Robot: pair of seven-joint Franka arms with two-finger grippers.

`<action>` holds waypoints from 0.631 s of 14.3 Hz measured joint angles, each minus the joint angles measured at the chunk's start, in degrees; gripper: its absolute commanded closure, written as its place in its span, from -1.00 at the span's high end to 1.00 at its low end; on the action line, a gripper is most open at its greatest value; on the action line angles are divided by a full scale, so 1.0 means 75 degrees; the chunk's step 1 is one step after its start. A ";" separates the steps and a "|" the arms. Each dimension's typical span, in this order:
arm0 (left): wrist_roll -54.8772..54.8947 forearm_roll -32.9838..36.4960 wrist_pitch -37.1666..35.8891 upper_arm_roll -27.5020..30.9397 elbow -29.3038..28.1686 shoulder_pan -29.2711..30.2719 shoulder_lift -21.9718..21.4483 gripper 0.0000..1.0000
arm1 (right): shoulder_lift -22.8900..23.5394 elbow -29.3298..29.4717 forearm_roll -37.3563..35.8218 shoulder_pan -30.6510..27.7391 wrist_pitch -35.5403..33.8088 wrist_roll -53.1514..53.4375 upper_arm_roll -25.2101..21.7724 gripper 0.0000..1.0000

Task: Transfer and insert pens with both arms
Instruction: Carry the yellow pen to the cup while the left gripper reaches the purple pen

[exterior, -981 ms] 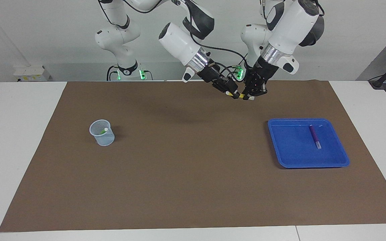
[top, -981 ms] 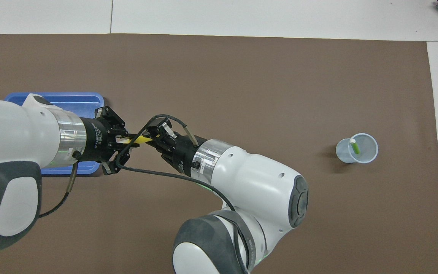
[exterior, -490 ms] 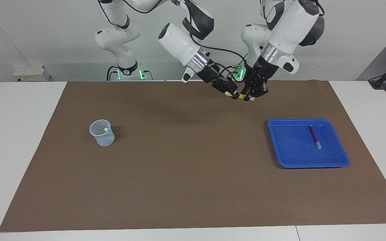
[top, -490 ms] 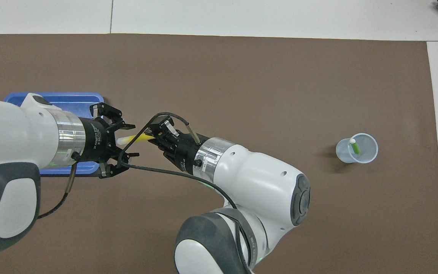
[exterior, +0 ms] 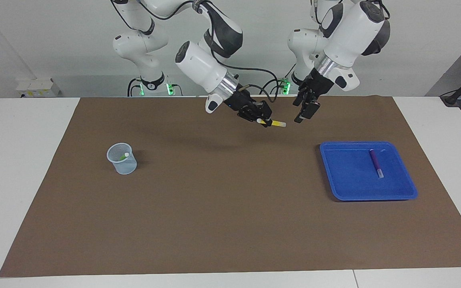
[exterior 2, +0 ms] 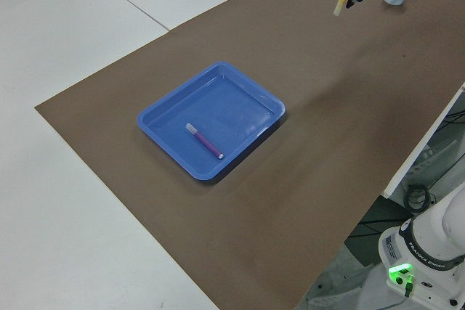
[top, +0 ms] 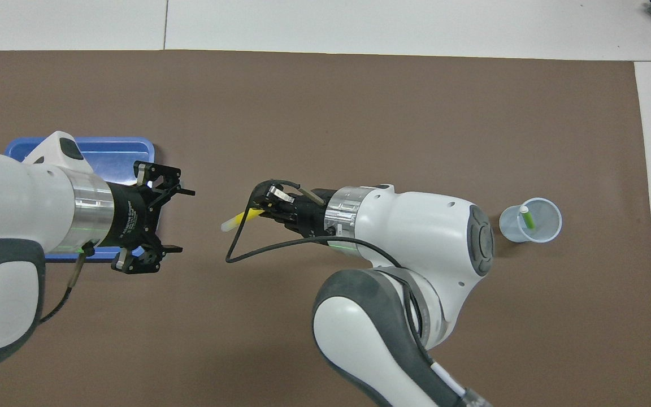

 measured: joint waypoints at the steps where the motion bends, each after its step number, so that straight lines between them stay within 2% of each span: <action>1: 0.0871 0.0000 -0.0206 0.0023 -0.0017 0.0257 -0.0040 0.69 | -0.0089 -0.0196 -0.0344 -0.0165 -0.0285 -0.0391 -0.0009 -1.00; 5: 0.4543 0.0007 -0.0927 0.0094 -0.0065 0.1526 -0.0194 0.68 | -0.0468 -0.0669 -0.3166 -0.0945 -0.2062 -0.1538 -0.0020 -1.00; 9: 0.7585 0.0387 -0.1018 0.0123 -0.0165 0.2566 -0.0245 0.64 | -0.0636 -0.0665 -0.4403 -0.1889 -0.3303 -0.3419 -0.0039 -1.00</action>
